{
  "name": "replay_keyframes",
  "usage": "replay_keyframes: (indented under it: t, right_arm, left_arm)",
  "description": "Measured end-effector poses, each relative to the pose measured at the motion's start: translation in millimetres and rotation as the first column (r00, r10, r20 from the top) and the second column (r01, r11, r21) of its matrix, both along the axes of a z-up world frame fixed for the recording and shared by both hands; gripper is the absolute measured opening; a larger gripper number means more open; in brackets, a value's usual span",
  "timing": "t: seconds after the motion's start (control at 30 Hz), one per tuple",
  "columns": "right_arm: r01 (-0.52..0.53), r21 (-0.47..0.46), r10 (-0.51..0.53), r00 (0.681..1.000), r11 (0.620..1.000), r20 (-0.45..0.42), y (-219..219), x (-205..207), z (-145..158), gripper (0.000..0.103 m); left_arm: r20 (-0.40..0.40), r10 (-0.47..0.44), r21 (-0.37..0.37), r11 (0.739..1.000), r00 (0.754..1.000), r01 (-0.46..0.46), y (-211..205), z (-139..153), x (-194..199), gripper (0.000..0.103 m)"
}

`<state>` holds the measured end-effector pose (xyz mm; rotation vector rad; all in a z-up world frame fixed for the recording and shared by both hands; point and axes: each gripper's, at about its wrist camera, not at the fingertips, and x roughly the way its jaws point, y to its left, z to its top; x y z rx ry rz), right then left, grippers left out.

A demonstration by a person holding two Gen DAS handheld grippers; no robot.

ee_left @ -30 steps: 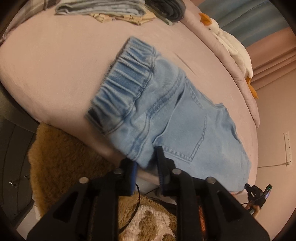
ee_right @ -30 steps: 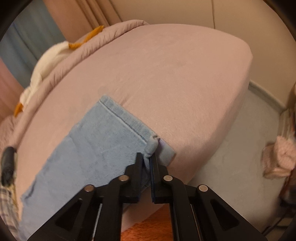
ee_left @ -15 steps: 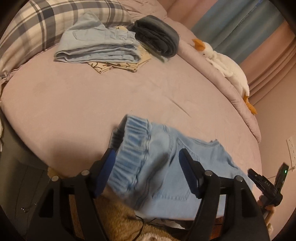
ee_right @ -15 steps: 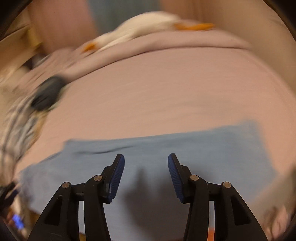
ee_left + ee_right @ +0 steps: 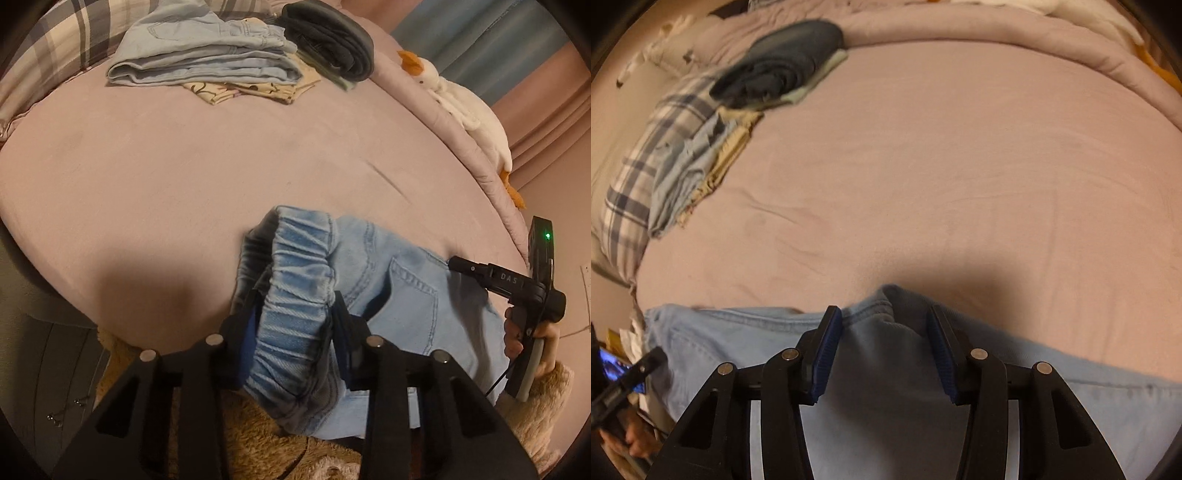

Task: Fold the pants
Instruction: 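Lift the waistband with the left gripper and fold it over the legs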

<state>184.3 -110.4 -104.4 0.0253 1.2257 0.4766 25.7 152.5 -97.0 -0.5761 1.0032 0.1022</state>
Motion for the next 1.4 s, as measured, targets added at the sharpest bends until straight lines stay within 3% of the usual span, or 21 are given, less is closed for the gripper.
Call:
replay_keyframes:
  t: [0.03, 0.1, 0.3, 0.5, 0.67, 0.73, 0.8, 0.83, 0.87, 1.0, 1.1, 1.17, 1.23, 1.4]
  right_arm:
    - [-0.008, 0.008, 0.008, 1.000, 1.000, -0.001, -0.4, 0.7, -1.6, 0.047]
    - [0.001, 0.060, -0.001, 1.000, 0.998, 0.000, -0.8, 4.4, 0.6, 0.009]
    - [0.054, 0.071, -0.060, 0.995, 0.996, 0.085, -1.5, -0.1, 22.9, 0.008]
    - [0.073, 0.010, -0.074, 0.995, 0.997, 0.068, 11.5, 13.5, -7.0, 0.007]
    - [0.079, -0.011, -0.077, 0.991, 0.997, 0.112, 9.8, 8.0, 1.0, 0.007]
    - [0.076, -0.011, -0.074, 0.988, 0.997, 0.133, 3.5, 4.6, 7.5, 0.009]
    - [0.111, 0.032, -0.115, 0.982, 0.993, 0.147, -15.9, 0.4, 20.6, 0.025]
    - [0.141, 0.043, -0.147, 0.975, 0.989, 0.165, -28.1, -2.9, 27.9, 0.042]
    - [0.179, 0.051, -0.186, 0.965, 0.982, 0.187, -44.3, -7.5, 35.8, 0.055]
    - [0.319, 0.061, -0.324, 0.923, 0.946, 0.207, -112.4, -21.4, 51.0, 0.056]
    - [0.441, 0.060, -0.444, 0.877, 0.895, 0.184, -176.9, -36.1, 50.7, 0.056]
    - [0.519, 0.029, -0.516, 0.838, 0.854, 0.179, -218.1, -48.1, 47.2, 0.056]
    - [0.599, -0.014, -0.588, 0.789, 0.800, 0.178, -255.1, -59.8, 40.4, 0.056]
    - [0.750, 0.013, -0.745, 0.656, 0.662, 0.122, -341.5, -85.0, 22.6, 0.056]
  left_arm:
    - [0.000, 0.002, 0.004, 1.000, 1.000, -0.002, 0.2, 0.4, -0.3, 0.036]
    - [-0.002, 0.010, 0.009, 1.000, 1.000, -0.010, -0.4, 1.7, -1.1, 0.036]
    - [0.003, 0.019, 0.015, 1.000, 1.000, -0.019, 2.0, 2.1, 1.0, 0.036]
    - [-0.006, 0.022, 0.034, 0.999, 1.000, -0.022, 0.2, 1.0, 4.6, 0.040]
    - [0.008, 0.042, 0.082, 0.996, 0.999, -0.043, -6.3, 19.7, 0.9, 0.044]
    - [0.057, 0.053, 0.130, 0.990, 0.997, -0.060, -11.1, 38.1, -3.4, 0.065]
    - [0.110, 0.059, 0.151, 0.986, 0.992, -0.075, -16.6, 55.2, -6.3, 0.072]
    - [0.134, 0.050, 0.151, 0.986, 0.990, -0.070, -20.9, 64.8, -6.0, 0.072]
    - [0.152, 0.038, 0.142, 0.988, 0.988, -0.060, -25.6, 71.6, -4.7, 0.072]
    - [0.195, -0.049, 0.069, 0.997, 0.980, 0.036, -55.5, 83.1, 15.2, 0.072]
    - [0.175, -0.132, 0.074, 0.990, 0.976, 0.121, -92.8, 78.3, 43.9, 0.070]
    - [0.155, -0.182, 0.070, 0.983, 0.971, 0.173, -117.6, 69.8, 63.9, 0.066]
    - [0.134, -0.235, 0.049, 0.972, 0.963, 0.230, -140.0, 60.3, 84.4, 0.054]
    - [0.055, -0.323, 0.013, 0.946, 0.945, 0.323, -186.0, 24.3, 135.5, 0.036]
